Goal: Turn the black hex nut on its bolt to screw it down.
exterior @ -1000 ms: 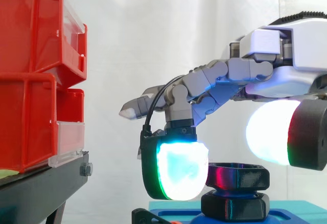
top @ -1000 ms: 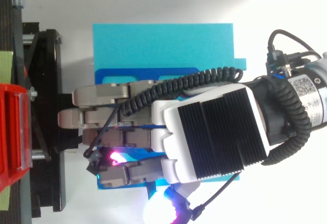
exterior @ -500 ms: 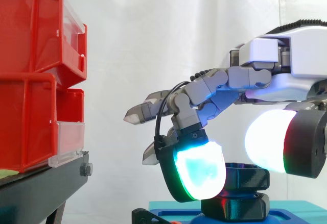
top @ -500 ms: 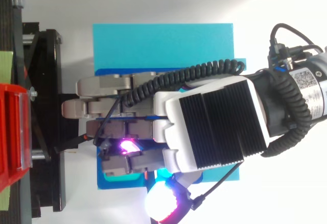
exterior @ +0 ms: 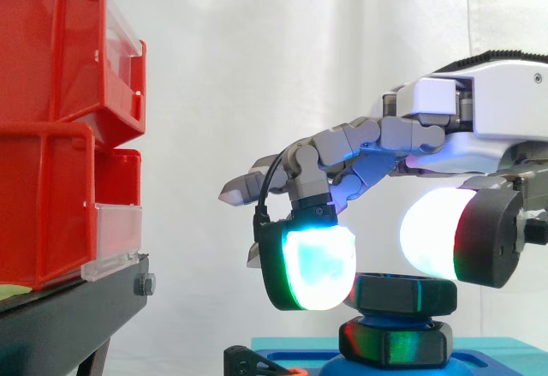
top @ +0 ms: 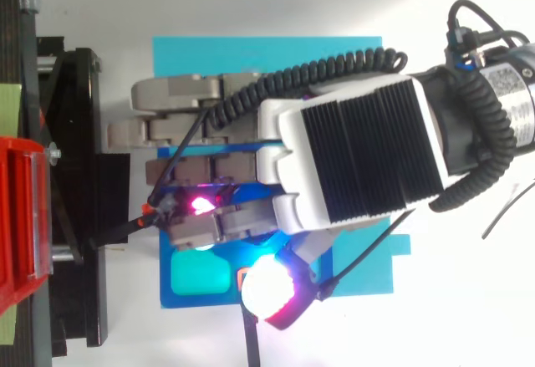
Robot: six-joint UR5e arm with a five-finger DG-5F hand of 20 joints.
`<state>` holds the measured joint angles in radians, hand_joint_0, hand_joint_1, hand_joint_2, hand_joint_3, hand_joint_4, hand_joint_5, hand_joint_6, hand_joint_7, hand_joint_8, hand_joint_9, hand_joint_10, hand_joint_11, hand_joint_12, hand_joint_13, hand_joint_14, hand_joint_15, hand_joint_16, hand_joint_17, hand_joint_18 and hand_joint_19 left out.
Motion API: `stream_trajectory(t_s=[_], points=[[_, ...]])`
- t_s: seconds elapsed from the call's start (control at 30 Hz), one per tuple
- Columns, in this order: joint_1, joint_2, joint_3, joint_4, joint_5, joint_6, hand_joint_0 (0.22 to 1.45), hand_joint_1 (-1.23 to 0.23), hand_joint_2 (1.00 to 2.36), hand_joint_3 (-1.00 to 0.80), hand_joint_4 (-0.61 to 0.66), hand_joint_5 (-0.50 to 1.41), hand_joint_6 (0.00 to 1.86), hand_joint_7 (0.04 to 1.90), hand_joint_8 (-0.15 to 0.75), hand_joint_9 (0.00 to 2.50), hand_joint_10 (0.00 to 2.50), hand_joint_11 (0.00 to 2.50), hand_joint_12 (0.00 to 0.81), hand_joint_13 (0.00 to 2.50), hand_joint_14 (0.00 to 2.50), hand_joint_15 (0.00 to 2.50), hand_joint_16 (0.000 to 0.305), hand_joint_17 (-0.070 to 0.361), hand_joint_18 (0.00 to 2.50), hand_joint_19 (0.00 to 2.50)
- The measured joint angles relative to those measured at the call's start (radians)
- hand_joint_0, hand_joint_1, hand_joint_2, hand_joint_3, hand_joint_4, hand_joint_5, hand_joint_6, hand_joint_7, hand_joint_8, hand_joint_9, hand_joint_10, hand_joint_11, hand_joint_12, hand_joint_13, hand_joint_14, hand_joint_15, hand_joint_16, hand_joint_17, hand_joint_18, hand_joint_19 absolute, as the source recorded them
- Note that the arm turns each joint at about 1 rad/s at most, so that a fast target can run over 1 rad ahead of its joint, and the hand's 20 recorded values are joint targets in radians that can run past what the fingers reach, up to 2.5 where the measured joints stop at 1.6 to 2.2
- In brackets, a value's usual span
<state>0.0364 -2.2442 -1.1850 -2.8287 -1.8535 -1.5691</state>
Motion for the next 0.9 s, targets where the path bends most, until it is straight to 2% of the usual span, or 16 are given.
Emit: stream_trajectory(t_s=[0.23,0.53,0.6,0.73,0.9], points=[[-0.028,0.000,0.000,0.013,-0.029,0.000,0.49,-0.25,1.00,-0.50,0.06,0.00,0.50,1.46,0.185,0.70,0.00,0.04,0.299,0.23,0.00,0.00,0.042,0.095,0.05,0.09],[-0.049,0.000,0.000,0.042,-0.046,0.000,0.49,-0.25,1.00,-0.50,0.08,0.00,0.50,1.45,0.189,0.70,0.00,0.04,0.299,0.23,0.00,0.00,0.042,0.095,0.05,0.09],[-0.052,0.000,0.000,0.049,-0.050,0.000,0.49,-0.25,1.00,-0.50,0.09,-0.02,0.50,1.37,0.192,0.69,0.00,0.04,0.300,0.23,0.00,0.00,0.042,0.095,0.06,0.10],[-0.048,0.001,0.006,0.055,-0.053,0.000,0.49,-0.25,1.00,-0.50,0.11,-0.03,0.50,1.28,0.193,0.69,0.00,0.05,0.302,0.23,0.00,0.00,0.043,0.096,0.06,0.11],[-0.024,0.001,0.030,0.028,-0.035,-0.004,0.49,-0.24,1.00,-0.50,0.13,-0.05,0.50,1.13,0.191,0.67,0.00,0.05,0.302,0.23,0.00,0.00,0.043,0.097,0.05,0.11]])
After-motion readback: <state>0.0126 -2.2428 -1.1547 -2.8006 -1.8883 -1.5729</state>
